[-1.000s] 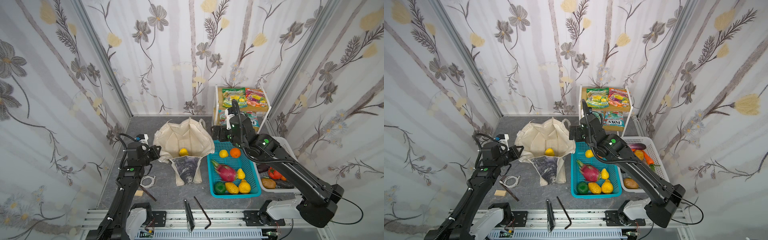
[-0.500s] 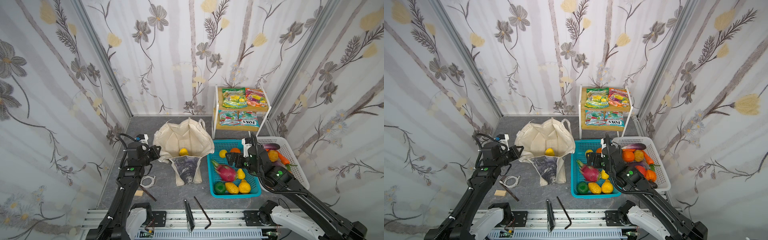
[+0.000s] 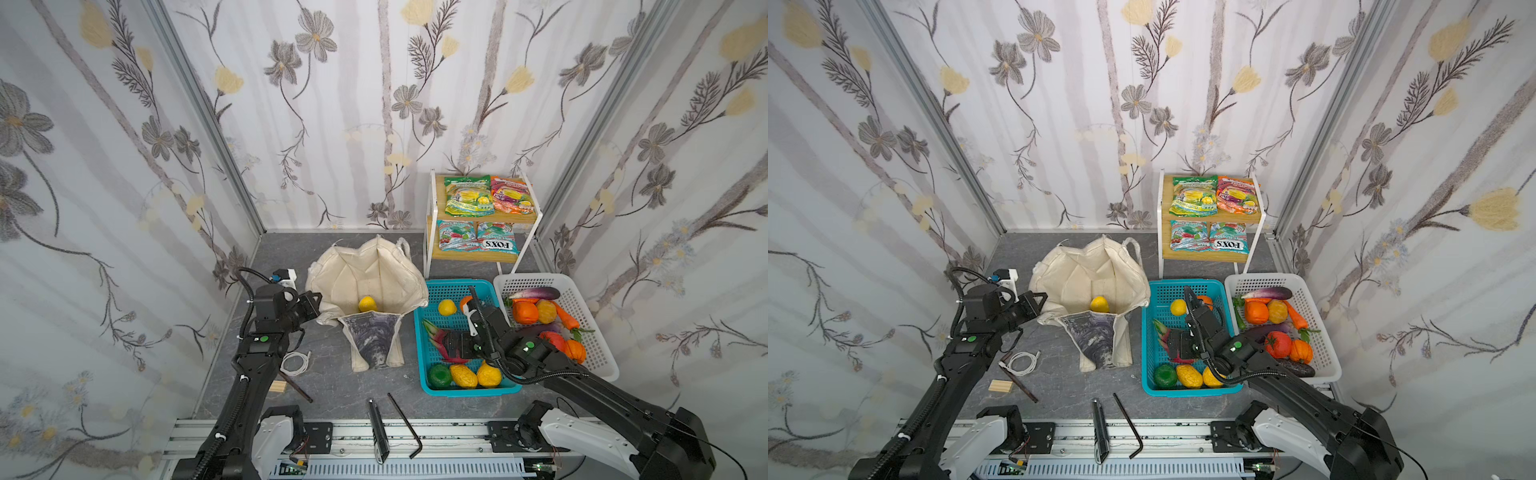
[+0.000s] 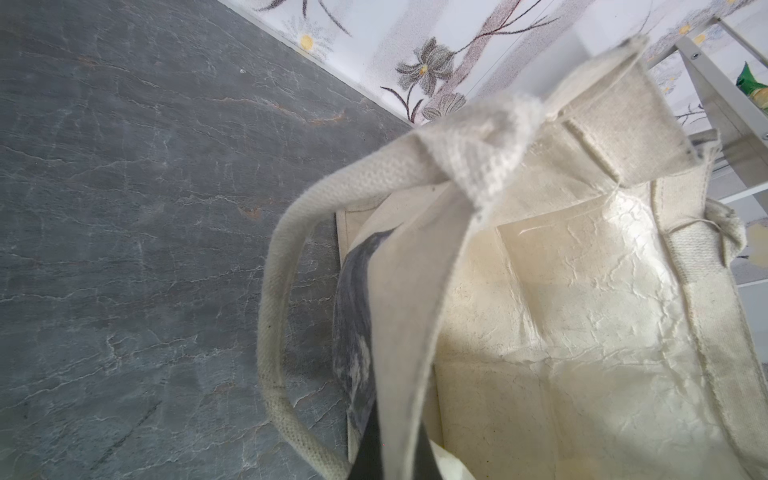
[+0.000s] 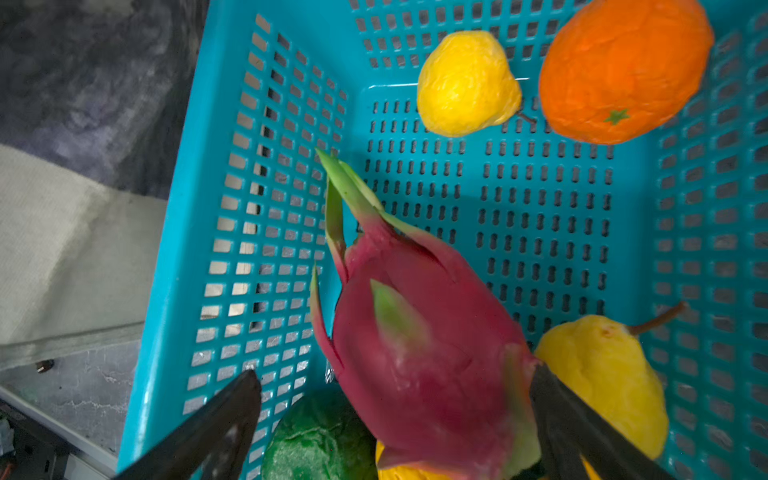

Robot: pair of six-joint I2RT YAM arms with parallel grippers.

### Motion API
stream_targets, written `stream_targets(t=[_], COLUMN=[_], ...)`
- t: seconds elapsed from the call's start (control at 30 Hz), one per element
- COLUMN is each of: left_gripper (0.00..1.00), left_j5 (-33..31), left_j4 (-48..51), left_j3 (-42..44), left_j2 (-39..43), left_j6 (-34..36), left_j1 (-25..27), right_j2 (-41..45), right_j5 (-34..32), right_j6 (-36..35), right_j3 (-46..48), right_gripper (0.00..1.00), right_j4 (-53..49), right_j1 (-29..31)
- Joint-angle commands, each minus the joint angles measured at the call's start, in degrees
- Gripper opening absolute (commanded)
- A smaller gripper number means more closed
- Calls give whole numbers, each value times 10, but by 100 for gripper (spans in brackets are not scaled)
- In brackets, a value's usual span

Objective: Place the food into the grocery bag and tie it
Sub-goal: 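Move the right gripper into the teal basket and grasp the pink dragon fruit, then lift the dragon fruit with the right gripper and carry it over the bag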

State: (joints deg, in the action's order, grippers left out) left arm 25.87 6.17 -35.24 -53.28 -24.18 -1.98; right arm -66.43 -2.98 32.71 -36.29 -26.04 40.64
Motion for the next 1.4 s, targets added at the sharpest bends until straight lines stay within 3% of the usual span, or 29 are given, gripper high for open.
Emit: stream_targets(t=[0.0,0.33,0.7,0.9,1.2,1.37], left_gripper=[0,0,0,0,0,0], left_j5=[-5,0,1,1,3,5], left_j4=[-20,-19,-20,-20,-19,-20], left_j3=[2,1,1,2,1,1], left_j2=[3,-1,-3,-2,-3,-3], left_j6=[3,1,-1,-1,-1,-1], left_j1=[-1,-1,-1,-1,-1,-1], right_j2=[-20,-115,-187,-209,-231,-201], right_j5=[-15,-97,-147,-139,-144,-153], right_j6=[3,18,-4,-11,-11,1], right_j3=[-2,-28,-50,-58,-61,-59], right_gripper=[100,99,100,99,86,81], right_j4=[3,-2,20,56,65,54], right_j1=[7,80,85,85,82,82])
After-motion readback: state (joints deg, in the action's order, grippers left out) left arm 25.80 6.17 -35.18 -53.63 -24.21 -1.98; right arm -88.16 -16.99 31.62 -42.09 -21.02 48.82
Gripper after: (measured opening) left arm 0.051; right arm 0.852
